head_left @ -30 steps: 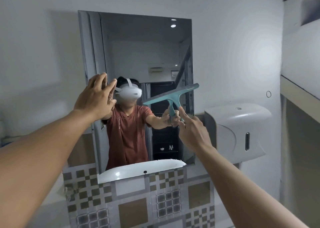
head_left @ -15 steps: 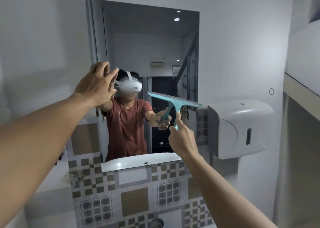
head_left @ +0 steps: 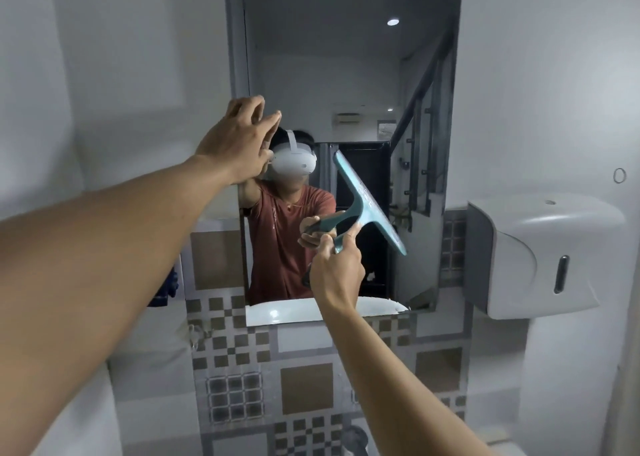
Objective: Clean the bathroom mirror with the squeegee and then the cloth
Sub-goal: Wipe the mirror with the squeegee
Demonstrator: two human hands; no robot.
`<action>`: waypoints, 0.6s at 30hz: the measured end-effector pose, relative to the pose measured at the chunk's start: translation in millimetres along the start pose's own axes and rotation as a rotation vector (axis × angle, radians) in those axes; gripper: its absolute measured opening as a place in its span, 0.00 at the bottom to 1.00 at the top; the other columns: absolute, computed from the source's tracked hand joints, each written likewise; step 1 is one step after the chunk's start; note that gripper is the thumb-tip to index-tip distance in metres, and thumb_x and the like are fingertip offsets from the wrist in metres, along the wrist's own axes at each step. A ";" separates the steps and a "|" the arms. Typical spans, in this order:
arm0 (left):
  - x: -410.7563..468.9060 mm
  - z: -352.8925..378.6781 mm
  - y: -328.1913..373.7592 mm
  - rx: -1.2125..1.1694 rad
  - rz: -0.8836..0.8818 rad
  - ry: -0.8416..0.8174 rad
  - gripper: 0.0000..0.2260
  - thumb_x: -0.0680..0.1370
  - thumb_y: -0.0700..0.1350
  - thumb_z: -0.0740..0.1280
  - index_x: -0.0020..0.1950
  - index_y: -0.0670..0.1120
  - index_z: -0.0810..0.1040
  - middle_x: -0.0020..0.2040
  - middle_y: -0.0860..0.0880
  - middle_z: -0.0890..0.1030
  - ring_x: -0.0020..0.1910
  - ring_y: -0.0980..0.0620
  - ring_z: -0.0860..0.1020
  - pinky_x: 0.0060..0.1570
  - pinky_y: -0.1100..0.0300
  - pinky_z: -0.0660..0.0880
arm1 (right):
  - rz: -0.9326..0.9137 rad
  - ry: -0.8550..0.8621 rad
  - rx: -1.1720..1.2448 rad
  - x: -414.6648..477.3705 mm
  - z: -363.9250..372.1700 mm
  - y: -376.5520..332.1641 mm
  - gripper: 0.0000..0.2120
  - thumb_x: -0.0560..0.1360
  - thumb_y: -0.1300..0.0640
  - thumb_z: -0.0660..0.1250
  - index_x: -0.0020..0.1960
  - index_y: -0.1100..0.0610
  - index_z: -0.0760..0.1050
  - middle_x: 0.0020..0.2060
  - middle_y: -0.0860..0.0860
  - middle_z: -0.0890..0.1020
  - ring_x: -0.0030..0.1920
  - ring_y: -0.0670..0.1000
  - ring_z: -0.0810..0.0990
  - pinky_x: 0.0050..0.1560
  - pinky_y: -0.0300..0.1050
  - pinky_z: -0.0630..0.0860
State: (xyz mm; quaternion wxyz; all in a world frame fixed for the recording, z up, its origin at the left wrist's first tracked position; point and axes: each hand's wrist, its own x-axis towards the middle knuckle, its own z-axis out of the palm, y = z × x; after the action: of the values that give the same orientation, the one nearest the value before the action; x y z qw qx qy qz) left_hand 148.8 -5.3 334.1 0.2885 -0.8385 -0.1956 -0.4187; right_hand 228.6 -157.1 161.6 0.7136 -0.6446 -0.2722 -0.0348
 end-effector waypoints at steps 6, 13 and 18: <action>4.7 -5.2 -10.0 0.014 0.026 -0.012 0.26 0.77 0.48 0.71 0.73 0.47 0.70 0.70 0.42 0.67 0.69 0.37 0.64 0.56 0.37 0.78 | -0.041 -0.018 0.013 -13.4 29.2 18.1 0.28 0.83 0.51 0.59 0.81 0.47 0.54 0.52 0.46 0.82 0.54 0.47 0.79 0.63 0.48 0.76; 9.3 -5.2 -16.5 0.026 -0.006 -0.020 0.29 0.76 0.49 0.71 0.76 0.46 0.68 0.73 0.42 0.65 0.72 0.37 0.62 0.60 0.38 0.77 | -0.072 -0.059 -0.040 -22.8 47.8 28.0 0.25 0.84 0.50 0.59 0.79 0.49 0.60 0.47 0.45 0.78 0.47 0.43 0.75 0.55 0.44 0.75; 9.9 -7.5 -15.5 0.005 -0.015 -0.045 0.29 0.77 0.48 0.72 0.76 0.45 0.67 0.73 0.42 0.65 0.73 0.37 0.61 0.60 0.37 0.77 | -0.132 -0.193 -0.127 -40.3 53.4 33.2 0.31 0.84 0.49 0.58 0.81 0.38 0.45 0.48 0.51 0.78 0.47 0.49 0.78 0.51 0.51 0.78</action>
State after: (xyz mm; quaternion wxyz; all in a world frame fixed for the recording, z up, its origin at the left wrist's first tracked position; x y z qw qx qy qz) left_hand 141.3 2.5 350.8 0.2829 -0.8456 -0.2094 -0.4013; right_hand 189.4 -113.6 115.4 0.6380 -0.6694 -0.3787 -0.0368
